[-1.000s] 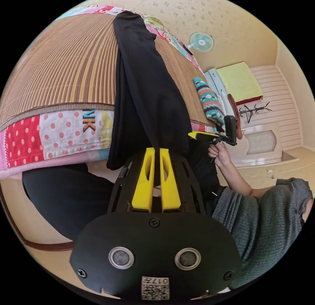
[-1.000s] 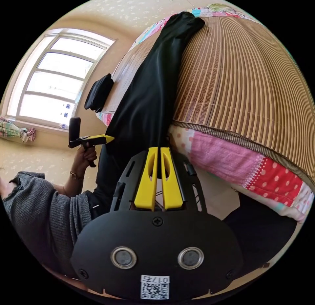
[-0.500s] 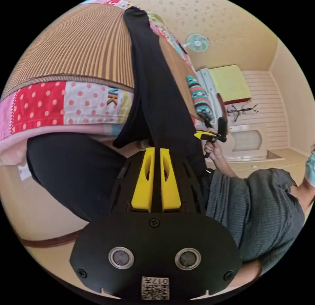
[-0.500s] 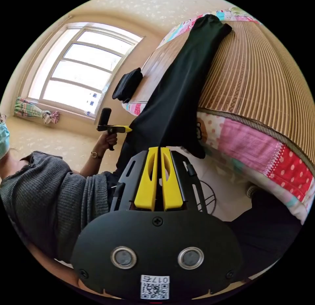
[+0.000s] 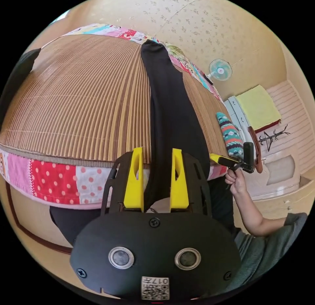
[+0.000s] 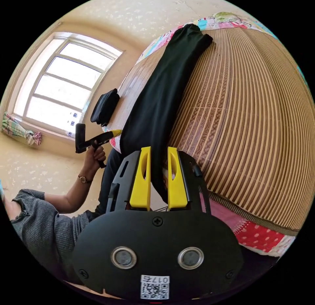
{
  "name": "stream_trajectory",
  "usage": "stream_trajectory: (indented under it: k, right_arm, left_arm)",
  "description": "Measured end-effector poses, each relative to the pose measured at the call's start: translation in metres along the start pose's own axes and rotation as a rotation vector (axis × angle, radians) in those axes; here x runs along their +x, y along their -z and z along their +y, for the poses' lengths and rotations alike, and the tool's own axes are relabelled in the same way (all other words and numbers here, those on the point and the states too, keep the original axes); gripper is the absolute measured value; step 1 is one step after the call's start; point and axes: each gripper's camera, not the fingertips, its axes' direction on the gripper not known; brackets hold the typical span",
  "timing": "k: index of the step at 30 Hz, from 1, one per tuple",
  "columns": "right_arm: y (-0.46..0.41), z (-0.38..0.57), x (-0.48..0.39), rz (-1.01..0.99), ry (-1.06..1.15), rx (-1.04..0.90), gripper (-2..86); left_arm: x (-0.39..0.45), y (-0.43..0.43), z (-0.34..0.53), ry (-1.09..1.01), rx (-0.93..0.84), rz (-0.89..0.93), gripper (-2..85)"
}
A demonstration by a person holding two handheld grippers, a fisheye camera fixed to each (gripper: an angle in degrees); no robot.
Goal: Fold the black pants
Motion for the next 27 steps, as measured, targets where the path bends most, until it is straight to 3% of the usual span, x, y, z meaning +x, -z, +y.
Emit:
stream_trajectory:
  k: [3, 9, 12, 16, 21, 27]
  right_arm:
    - [0.001, 0.009, -0.002, 0.012, -0.021, 0.019, 5.2]
    - [0.02, 0.045, -0.025, 0.003, -0.002, -0.127, 4.1]
    - [0.045, 0.045, -0.015, -0.041, -0.068, -0.096, 4.8]
    - [0.078, -0.002, 0.0, -0.129, -0.092, 0.048, 8.7]
    - [0.061, -0.077, 0.005, -0.132, -0.136, 0.036, 12.1]
    - [0.006, -0.135, -0.012, -0.196, -0.151, -0.072, 9.7]
  left_arm:
    - [0.013, -0.011, 0.016, 0.005, -0.056, -0.036, 5.9]
    - [0.034, -0.003, 0.094, -0.078, -0.138, 0.062, 4.6]
    - [0.011, 0.018, 0.105, -0.02, -0.044, 0.151, 6.0]
    - [-0.023, 0.03, 0.072, 0.032, 0.067, 0.28, 8.1]
    - [-0.047, -0.016, 0.001, 0.061, -0.041, 0.254, 13.4]
    - [-0.055, -0.061, -0.018, 0.144, -0.148, 0.287, 12.6]
